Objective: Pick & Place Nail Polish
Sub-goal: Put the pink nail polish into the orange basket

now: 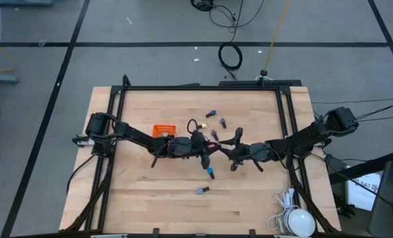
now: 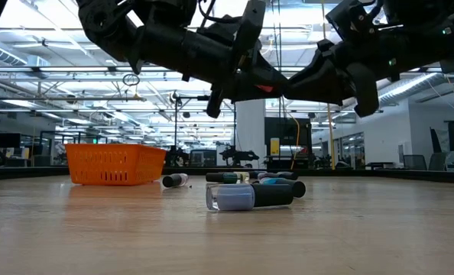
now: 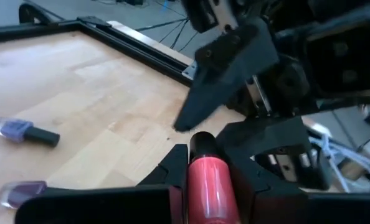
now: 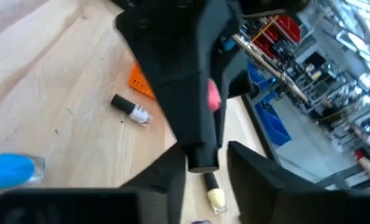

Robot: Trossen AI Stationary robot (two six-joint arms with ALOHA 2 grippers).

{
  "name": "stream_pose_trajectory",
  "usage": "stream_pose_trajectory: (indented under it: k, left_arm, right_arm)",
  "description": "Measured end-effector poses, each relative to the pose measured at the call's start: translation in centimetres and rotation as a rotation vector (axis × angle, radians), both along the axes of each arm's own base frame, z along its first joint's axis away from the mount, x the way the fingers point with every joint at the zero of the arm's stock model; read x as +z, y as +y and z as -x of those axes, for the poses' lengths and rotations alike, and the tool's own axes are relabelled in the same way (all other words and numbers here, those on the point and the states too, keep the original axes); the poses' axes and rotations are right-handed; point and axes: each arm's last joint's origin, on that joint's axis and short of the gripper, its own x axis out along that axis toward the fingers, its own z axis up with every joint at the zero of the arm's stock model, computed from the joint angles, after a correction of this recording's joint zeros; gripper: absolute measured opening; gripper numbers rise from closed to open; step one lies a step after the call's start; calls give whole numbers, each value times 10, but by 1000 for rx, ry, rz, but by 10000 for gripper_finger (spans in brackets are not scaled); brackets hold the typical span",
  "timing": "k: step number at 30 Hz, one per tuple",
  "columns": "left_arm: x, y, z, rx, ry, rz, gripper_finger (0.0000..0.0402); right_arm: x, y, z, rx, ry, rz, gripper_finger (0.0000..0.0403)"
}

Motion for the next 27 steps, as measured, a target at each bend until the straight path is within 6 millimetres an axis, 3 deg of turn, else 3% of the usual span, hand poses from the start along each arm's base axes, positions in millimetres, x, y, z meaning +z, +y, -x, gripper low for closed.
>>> stream_pose_trajectory:
  k: [6, 11, 19, 23, 27]
  left_arm:
    - [16, 1, 17, 90, 46, -120, 53]
    - [23, 3, 55, 179, 41, -148, 53]
    - [7, 6, 140, 379, 21, -18, 53]
    - [-6, 5, 166, 397, 45, 38, 53]
    - [-12, 6, 179, 300, 142, 123, 53]
  right_arm:
    - [0, 0, 0, -16, -18, -54, 168]
    - [3, -2, 1, -84, -41, -66, 178]
    - [20, -5, 10, -107, -101, -138, 167]
    - [29, -6, 16, -114, -133, -189, 165]
    - [34, -7, 20, -118, -152, -221, 164]
